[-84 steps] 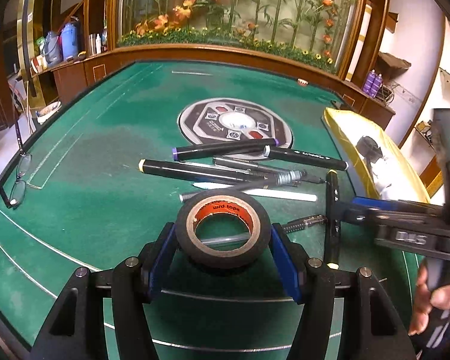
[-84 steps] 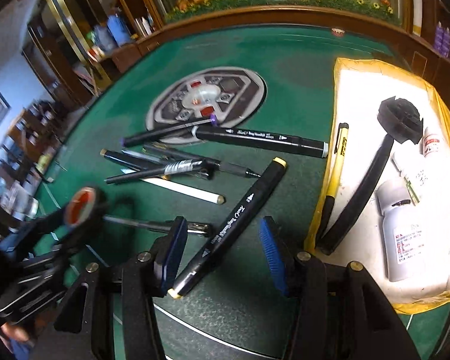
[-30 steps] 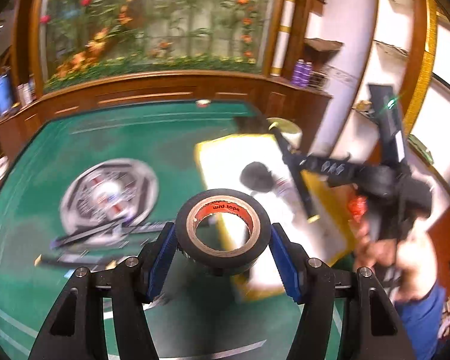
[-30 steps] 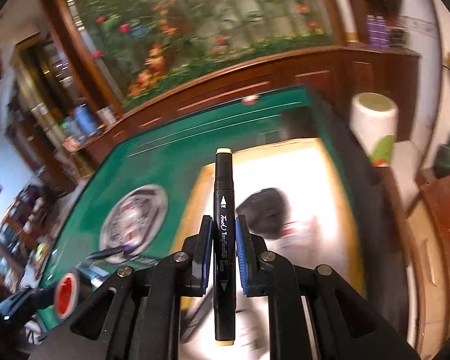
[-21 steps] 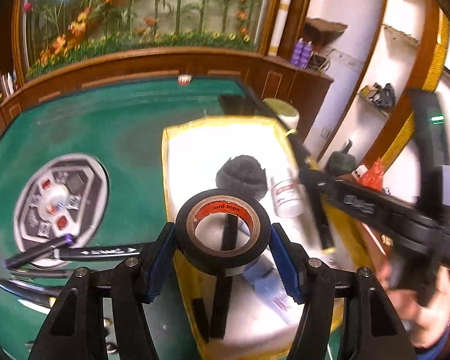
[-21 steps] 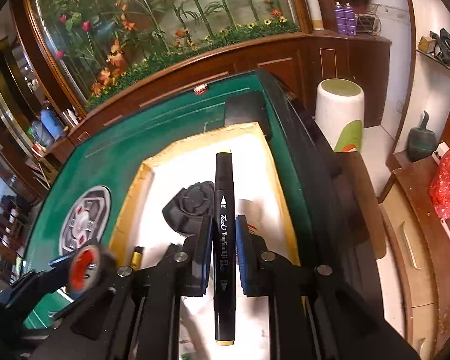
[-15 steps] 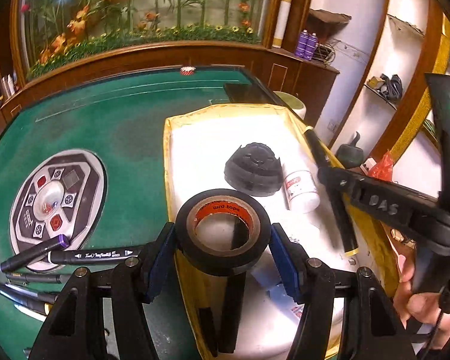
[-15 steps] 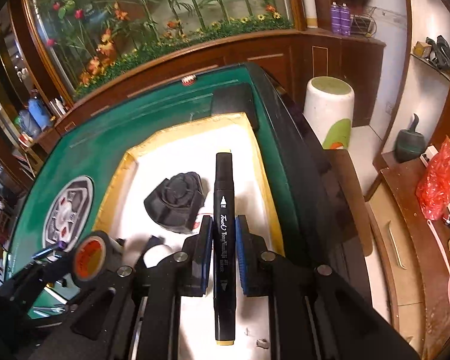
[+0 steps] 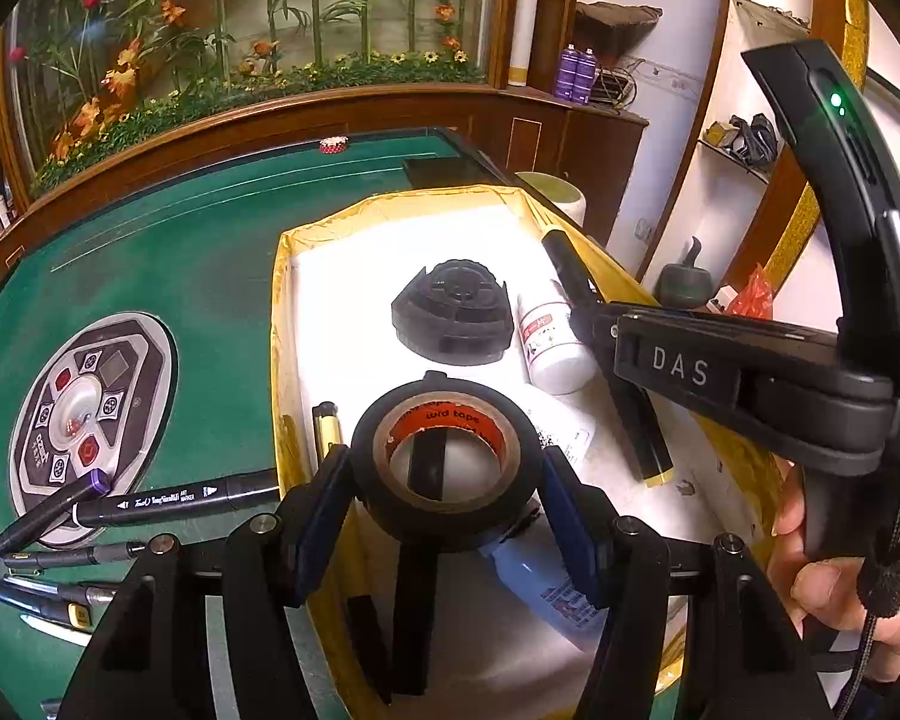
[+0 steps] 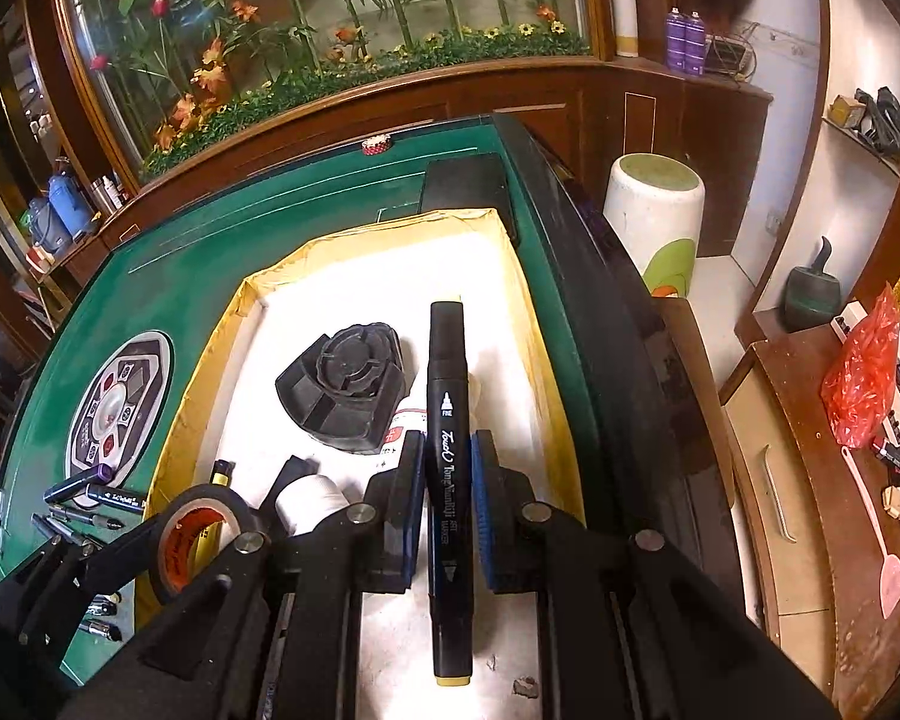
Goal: Organize rigid objects
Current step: 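Carry the tape roll and marker into the tray and open both tools, then move both open tools back over the pens on the table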
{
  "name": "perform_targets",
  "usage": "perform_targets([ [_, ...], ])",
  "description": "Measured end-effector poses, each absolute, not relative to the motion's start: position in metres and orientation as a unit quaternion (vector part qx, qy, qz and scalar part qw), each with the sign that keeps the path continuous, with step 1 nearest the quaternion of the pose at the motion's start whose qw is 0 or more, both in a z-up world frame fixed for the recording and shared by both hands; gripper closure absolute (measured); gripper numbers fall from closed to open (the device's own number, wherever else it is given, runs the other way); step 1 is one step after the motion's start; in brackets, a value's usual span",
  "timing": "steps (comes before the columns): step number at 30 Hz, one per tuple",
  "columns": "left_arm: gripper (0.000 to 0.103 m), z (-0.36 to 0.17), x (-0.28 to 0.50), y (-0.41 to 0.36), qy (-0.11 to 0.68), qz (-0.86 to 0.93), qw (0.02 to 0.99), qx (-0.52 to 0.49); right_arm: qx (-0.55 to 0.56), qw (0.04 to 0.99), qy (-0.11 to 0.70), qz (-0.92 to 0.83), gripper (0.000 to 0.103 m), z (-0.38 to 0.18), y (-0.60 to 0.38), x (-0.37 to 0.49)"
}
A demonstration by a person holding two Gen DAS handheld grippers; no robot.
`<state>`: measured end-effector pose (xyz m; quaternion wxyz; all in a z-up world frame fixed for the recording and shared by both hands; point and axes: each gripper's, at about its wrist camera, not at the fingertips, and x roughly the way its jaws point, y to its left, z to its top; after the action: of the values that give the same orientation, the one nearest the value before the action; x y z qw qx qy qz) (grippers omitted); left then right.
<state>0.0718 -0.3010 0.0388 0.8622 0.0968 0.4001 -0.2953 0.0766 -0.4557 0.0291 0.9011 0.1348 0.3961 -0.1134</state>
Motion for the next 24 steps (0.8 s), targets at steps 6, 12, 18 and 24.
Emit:
perform_targets([
  [6,0.037,0.039,0.069,-0.302,0.394,-0.294,0.865,0.101,0.136,0.902,0.394,-0.114,0.088,0.03,-0.455,0.076],
  [12,0.034,0.046,0.065,-0.298,0.386,-0.293,0.869,0.098,0.143,0.908,0.378,-0.111,0.088,0.037,-0.456,0.072],
  [18,0.033,0.054,0.06,-0.283,0.382,-0.294,0.872,0.085,0.15,0.919,0.351,-0.101,0.087,0.047,-0.456,0.065],
  [24,0.033,0.061,0.046,-0.253,0.379,-0.281,0.879,0.072,0.148,0.926,0.34,-0.073,0.086,0.052,-0.445,0.062],
])
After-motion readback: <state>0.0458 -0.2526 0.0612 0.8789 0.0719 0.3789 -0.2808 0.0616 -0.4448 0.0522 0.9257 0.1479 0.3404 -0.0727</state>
